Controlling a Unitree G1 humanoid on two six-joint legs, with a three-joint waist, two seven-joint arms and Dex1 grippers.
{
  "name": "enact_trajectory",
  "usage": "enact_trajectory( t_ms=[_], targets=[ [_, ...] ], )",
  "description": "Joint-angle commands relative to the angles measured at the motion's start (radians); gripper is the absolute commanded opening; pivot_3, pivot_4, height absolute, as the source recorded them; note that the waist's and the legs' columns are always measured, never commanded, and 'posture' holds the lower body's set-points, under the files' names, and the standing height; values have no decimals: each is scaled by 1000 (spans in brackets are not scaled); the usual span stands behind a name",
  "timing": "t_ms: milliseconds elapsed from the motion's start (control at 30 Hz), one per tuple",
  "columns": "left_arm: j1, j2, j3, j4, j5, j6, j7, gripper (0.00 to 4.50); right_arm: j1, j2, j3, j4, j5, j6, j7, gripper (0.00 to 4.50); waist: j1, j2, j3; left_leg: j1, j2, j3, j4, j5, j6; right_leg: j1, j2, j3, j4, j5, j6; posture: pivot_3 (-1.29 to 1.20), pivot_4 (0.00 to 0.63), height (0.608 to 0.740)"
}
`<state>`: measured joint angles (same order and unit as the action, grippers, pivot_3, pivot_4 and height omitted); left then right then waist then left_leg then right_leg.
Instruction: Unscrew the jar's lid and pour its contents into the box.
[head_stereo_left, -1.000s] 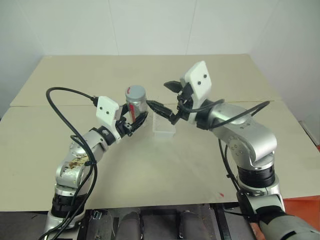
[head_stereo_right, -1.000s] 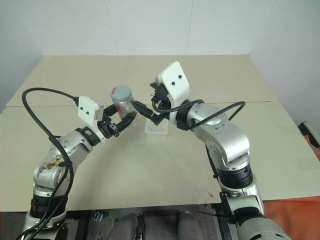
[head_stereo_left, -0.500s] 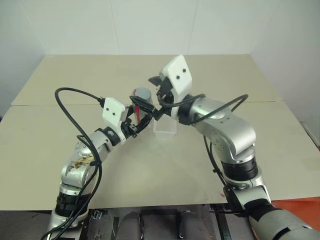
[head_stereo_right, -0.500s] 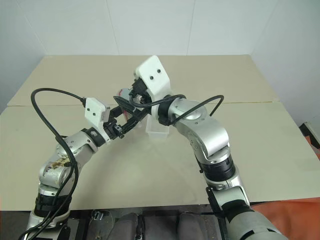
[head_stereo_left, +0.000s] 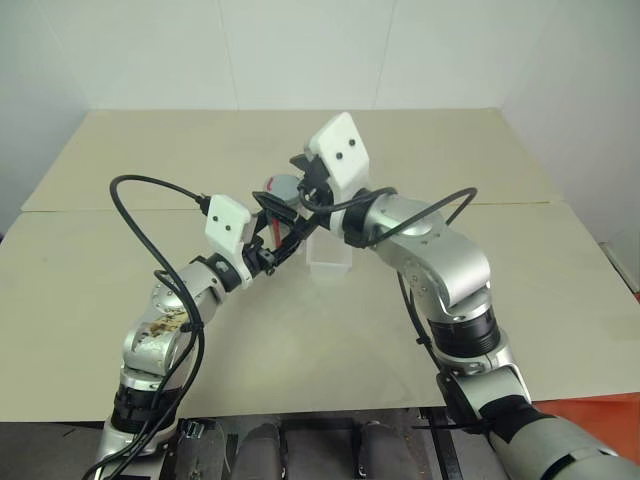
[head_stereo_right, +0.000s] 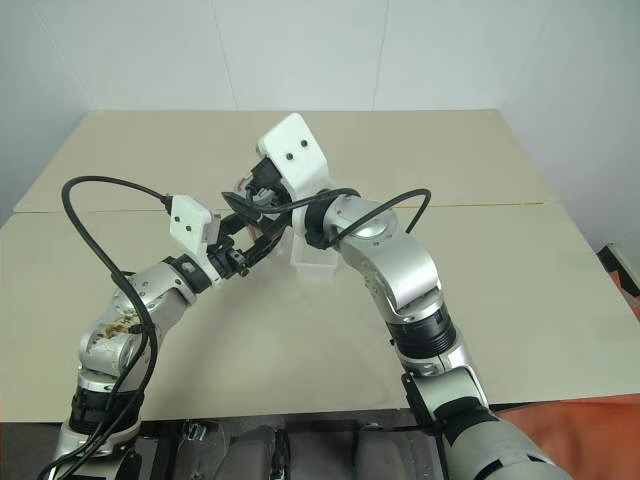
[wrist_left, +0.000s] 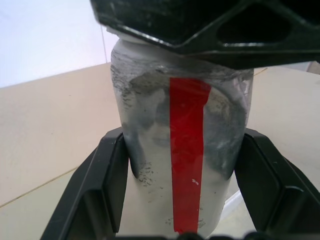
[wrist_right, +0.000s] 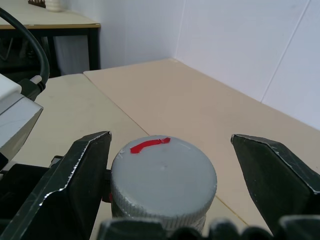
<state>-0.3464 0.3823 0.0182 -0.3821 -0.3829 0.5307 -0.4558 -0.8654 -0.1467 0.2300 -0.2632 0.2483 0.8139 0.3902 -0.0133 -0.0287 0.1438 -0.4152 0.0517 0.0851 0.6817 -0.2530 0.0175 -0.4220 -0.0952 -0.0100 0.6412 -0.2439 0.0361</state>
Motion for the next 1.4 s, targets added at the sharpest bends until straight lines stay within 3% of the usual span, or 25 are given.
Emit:
enact_trajectory(
  t_ms=[33, 1400],
  targets=[
    [-4, 1, 8, -42, -1, -24, -2, 2766, -18, -4, -12, -21, -11, -24, -2, 4448, 0, 0, 0, 0, 0, 0, 0, 0, 0, 0, 0, 0, 0, 0, 0, 0, 150, 740],
    [6, 23, 27, -54, -16, -12, -2, 2766, 96, -130, -65, -153, 40, 3, 36, 4448, 0, 0, 0, 0, 0, 0, 0, 0, 0, 0, 0, 0, 0, 0, 0, 0, 150, 740]
  ],
)
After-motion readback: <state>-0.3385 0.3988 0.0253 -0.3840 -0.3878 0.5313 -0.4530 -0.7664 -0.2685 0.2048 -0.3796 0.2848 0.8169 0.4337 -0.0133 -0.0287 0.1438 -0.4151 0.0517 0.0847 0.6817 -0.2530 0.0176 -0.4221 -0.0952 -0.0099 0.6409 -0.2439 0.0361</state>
